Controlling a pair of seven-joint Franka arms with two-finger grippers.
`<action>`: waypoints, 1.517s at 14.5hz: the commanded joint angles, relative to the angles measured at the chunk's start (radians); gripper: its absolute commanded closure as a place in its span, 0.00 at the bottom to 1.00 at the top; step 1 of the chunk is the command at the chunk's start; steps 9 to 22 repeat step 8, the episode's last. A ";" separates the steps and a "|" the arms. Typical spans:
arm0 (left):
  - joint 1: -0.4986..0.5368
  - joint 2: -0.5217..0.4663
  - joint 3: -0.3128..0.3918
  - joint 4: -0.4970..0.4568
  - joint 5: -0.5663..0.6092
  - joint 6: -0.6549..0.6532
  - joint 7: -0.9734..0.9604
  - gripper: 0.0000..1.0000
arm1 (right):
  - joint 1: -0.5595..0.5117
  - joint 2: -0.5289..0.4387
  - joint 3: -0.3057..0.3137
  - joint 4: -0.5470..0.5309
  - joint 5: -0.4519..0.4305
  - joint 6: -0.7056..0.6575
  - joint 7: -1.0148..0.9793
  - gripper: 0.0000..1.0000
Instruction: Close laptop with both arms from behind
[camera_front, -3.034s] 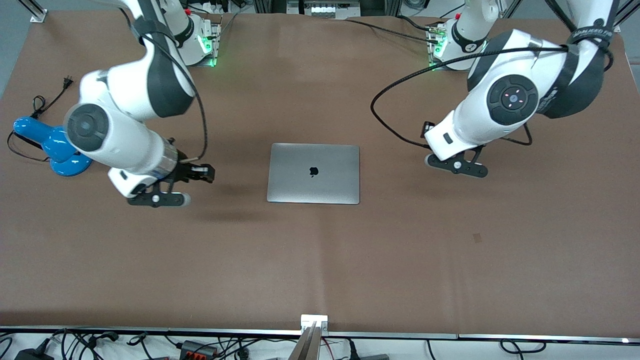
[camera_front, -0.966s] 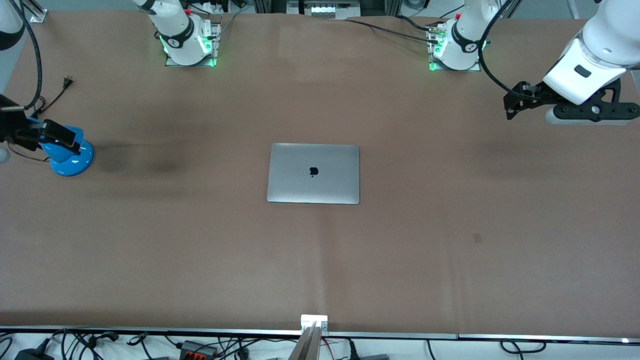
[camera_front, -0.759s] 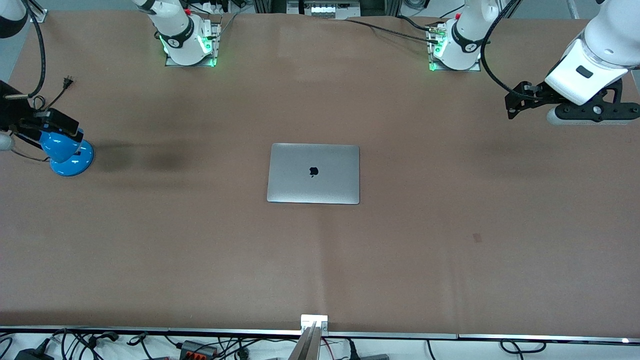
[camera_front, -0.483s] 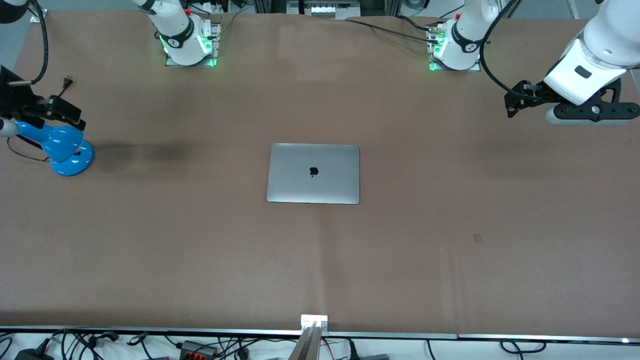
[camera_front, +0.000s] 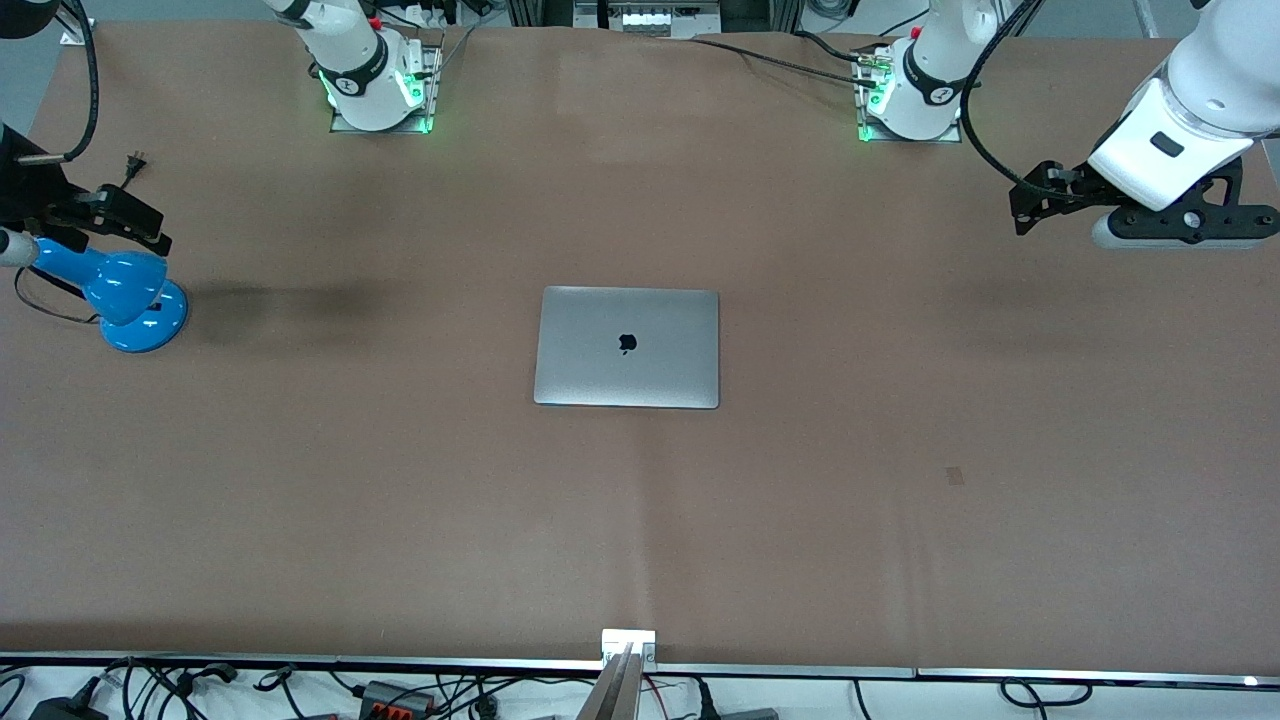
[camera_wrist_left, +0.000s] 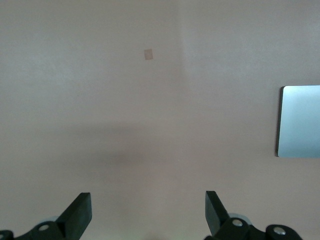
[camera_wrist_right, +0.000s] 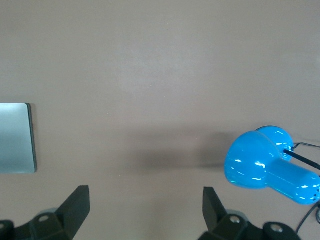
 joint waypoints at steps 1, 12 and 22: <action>0.007 -0.008 -0.001 0.002 -0.020 -0.013 0.019 0.00 | -0.006 -0.020 0.012 -0.025 -0.022 0.023 -0.015 0.00; 0.005 -0.008 -0.001 0.002 -0.020 -0.015 0.019 0.00 | -0.005 -0.020 0.014 -0.023 -0.019 0.011 -0.013 0.00; 0.005 -0.008 -0.001 0.002 -0.020 -0.015 0.019 0.00 | -0.005 -0.020 0.014 -0.023 -0.019 0.011 -0.013 0.00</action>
